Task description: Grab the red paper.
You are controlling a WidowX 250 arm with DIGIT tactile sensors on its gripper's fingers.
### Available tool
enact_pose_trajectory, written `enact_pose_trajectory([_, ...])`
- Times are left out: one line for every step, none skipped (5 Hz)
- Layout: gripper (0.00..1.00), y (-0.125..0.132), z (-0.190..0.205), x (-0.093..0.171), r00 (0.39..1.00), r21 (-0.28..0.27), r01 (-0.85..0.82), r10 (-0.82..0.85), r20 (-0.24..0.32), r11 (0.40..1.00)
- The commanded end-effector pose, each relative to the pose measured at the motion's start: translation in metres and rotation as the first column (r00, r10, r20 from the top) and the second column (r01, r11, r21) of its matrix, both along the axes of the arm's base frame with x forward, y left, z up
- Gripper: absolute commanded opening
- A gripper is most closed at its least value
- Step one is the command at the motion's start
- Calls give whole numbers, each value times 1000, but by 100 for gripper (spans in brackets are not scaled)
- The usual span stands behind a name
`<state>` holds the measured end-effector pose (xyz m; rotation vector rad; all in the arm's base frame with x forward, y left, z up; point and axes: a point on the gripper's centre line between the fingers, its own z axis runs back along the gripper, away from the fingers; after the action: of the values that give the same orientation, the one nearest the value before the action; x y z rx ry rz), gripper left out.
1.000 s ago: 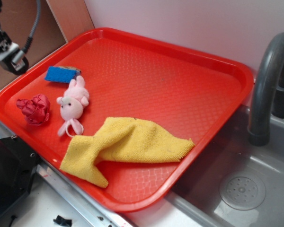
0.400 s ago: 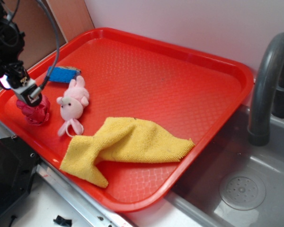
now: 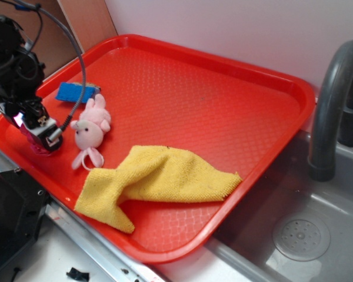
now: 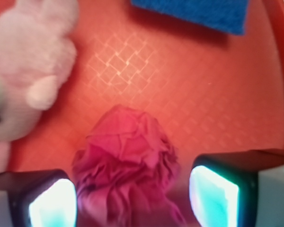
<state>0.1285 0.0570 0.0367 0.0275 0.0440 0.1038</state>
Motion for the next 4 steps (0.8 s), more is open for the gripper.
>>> enact_pose_trajectory([100,-2,-18,6,998,-5,52,-52,-35,999])
enact_pose_trajectory([45,-4,-19,7,998,-5,52,-52,-35,999])
enact_pose_trajectory([0,-5,-17,8,998,-3,50,-50,-34,999])
enact_pose_trajectory([0,-5,-8,10,999,3,27,-27,-24,1000])
